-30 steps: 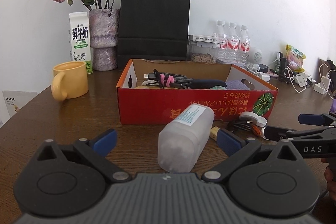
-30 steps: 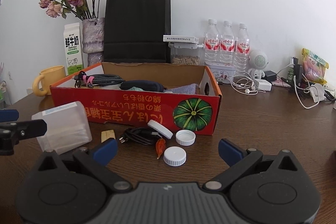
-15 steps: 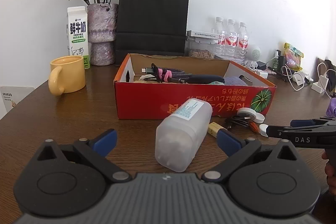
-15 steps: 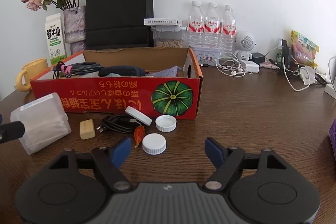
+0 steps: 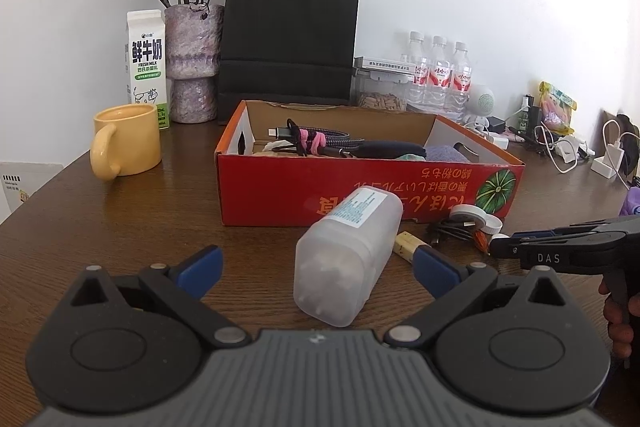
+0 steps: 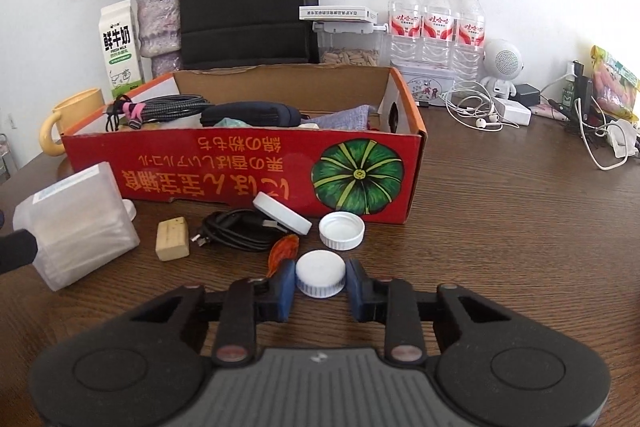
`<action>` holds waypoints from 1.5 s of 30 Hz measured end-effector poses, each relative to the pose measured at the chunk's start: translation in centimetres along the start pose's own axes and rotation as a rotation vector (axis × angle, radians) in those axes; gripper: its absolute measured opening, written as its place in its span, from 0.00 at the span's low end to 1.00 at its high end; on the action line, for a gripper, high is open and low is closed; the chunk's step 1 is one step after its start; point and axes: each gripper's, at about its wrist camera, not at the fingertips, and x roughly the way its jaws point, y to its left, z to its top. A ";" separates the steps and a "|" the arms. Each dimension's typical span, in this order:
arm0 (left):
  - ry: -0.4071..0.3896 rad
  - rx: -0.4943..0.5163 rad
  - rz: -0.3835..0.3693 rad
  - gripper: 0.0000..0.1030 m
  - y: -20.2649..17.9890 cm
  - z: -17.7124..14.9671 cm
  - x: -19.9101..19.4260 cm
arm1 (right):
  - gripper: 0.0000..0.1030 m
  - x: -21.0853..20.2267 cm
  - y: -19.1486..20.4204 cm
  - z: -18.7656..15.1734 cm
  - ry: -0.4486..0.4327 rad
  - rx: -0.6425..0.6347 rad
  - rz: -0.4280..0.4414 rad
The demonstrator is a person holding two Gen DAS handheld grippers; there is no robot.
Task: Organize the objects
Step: 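Grasp a round white bottle cap with the right tool, then grasp the white plastic bottle with the left tool while the right tool holds the cap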
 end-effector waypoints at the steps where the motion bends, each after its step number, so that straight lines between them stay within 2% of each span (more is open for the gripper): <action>1: 0.000 -0.001 0.001 1.00 0.0 0.0 0.0 | 0.25 -0.3 0.1 -0.1 -0.019 -0.003 0.000; 5: 0.007 0.000 0.001 1.00 0.0 -0.1 0.2 | 0.26 -1.8 0.4 -0.2 -0.110 -0.015 -0.001; 8: 0.015 -0.001 -0.001 1.00 0.0 -0.1 0.4 | 0.26 -2.9 0.6 -0.3 -0.178 -0.012 0.031; 12: 0.033 0.001 -0.002 1.00 0.0 -0.2 0.7 | 0.26 -3.9 1.3 -0.5 -0.233 -0.038 0.038; 24: 0.098 -0.020 -0.015 1.00 0.2 -0.5 2.1 | 0.25 -4.3 1.3 -0.7 -0.246 -0.033 0.060; 30: 0.155 -0.086 -0.021 1.00 1.1 -0.5 3.2 | 0.25 -4.6 1.6 -0.9 -0.251 -0.040 0.063; 37: 0.083 -0.027 0.007 1.00 -0.1 0.3 3.4 | 0.26 -4.8 1.6 -1.0 -0.254 -0.034 0.057; 40: 0.085 -0.004 0.012 1.00 -0.7 0.7 4.2 | 0.26 -4.9 1.5 -1.0 -0.256 -0.031 0.057; 42: 0.080 0.003 -0.005 0.98 -1.0 0.9 4.5 | 0.26 -4.9 1.4 -1.0 -0.256 -0.030 0.056; 45: 0.080 0.019 -0.011 0.88 -1.5 1.0 4.9 | 0.25 -4.8 1.4 -1.0 -0.254 -0.029 0.054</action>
